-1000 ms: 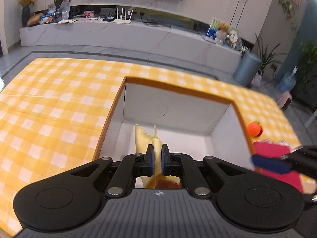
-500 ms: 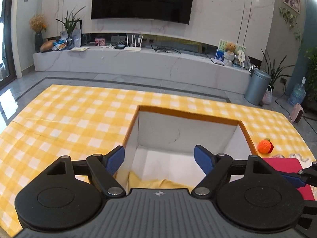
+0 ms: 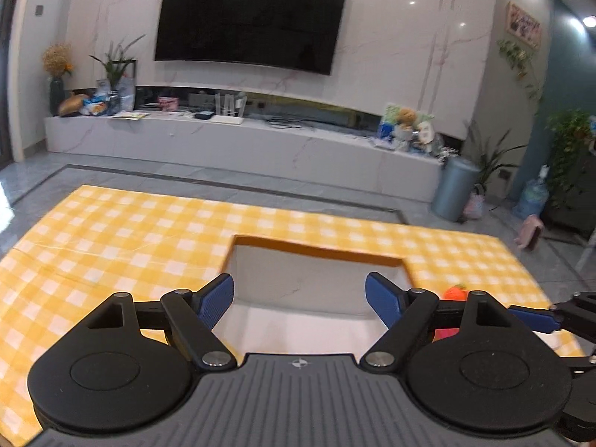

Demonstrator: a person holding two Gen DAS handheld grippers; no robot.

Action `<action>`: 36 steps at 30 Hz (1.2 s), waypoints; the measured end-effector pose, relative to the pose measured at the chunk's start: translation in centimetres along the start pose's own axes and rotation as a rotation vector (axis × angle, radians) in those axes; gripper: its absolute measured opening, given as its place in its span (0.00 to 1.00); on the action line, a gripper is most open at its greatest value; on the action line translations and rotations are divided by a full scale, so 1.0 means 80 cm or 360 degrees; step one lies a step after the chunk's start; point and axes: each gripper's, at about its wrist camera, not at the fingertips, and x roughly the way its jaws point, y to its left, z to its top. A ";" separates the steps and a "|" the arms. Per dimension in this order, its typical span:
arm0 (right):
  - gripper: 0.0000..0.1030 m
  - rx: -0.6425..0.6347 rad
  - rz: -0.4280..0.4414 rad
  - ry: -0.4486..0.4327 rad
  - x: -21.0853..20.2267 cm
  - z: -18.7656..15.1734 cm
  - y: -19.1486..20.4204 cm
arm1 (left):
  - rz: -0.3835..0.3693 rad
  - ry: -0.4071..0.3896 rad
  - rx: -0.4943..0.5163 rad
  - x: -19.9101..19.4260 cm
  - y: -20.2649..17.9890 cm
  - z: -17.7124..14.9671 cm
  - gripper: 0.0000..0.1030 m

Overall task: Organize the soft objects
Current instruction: 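Move both tools back to the pile beside the red box, then grasp the white mesh drawstring bag with the right tool and lift it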

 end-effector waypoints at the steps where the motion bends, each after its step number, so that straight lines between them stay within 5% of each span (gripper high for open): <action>1: 0.38 0.0002 -0.0007 0.0002 -0.005 0.000 -0.003 | -0.0030 0.0001 -0.0006 -0.001 -0.003 0.001 0.92; 10: 0.50 -0.0031 -0.0186 0.0011 -0.050 -0.021 -0.027 | -0.0086 0.0005 0.0087 -0.004 -0.047 -0.006 0.92; 16: 0.58 -0.0008 -0.0305 0.0287 -0.053 -0.047 -0.074 | -0.0203 0.0058 0.0238 -0.004 -0.086 -0.023 0.92; 23: 0.89 -0.0004 -0.0354 0.0685 -0.029 -0.088 -0.138 | -0.0268 0.0086 0.0320 -0.004 -0.109 -0.038 0.92; 26: 0.90 -0.0053 -0.0311 0.0861 -0.012 -0.106 -0.149 | -0.0297 0.0113 0.0339 -0.002 -0.112 -0.041 0.92; 29: 0.97 -0.0235 -0.0445 0.0910 0.006 -0.122 -0.146 | -0.0315 0.0137 0.0323 -0.001 -0.112 -0.044 0.92; 36: 0.96 -0.0395 -0.0339 0.1138 0.049 -0.160 -0.148 | -0.0305 0.0140 0.0321 -0.002 -0.110 -0.043 0.92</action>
